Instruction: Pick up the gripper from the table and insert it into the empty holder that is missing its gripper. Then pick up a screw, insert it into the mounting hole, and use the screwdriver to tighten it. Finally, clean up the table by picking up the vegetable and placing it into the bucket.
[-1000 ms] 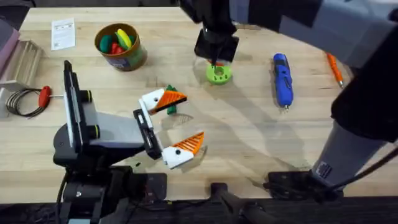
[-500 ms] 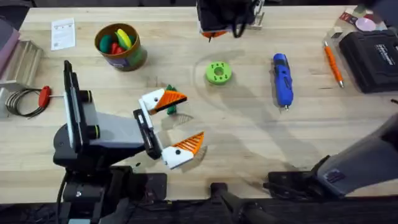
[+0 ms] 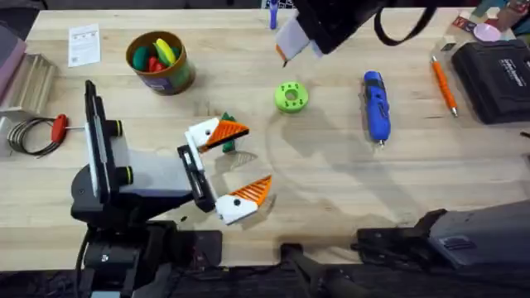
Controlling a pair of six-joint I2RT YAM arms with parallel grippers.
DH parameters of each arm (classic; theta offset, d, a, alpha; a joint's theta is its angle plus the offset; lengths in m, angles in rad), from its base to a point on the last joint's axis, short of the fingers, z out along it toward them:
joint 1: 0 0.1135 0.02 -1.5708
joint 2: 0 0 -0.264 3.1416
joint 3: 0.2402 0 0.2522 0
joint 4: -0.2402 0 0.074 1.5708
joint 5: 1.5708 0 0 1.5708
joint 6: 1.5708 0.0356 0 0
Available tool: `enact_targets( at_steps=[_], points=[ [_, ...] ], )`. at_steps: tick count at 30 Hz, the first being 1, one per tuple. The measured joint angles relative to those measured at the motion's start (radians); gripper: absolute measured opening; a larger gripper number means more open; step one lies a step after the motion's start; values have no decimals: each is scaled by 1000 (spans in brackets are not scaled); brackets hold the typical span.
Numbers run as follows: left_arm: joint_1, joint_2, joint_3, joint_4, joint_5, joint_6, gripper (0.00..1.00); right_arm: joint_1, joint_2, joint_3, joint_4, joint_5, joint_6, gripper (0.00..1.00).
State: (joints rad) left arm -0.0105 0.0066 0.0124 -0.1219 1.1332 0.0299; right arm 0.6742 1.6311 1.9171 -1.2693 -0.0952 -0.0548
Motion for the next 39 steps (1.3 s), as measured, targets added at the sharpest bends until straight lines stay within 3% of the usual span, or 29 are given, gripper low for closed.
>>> enact_targets(
  at_steps=[5,10,32,39],
  points=[
    [0,0,0,0,0,0,986,7,1,1,5,-117,-111,6],
    [0,0,0,0,0,0,986,28,1,1,45,-162,-198,6],
    [0,0,0,0,0,0,986,269,103,2,151,-191,-417,6],
    [0,0,0,0,0,0,986,306,104,2,150,-191,-507,6]
  ],
)
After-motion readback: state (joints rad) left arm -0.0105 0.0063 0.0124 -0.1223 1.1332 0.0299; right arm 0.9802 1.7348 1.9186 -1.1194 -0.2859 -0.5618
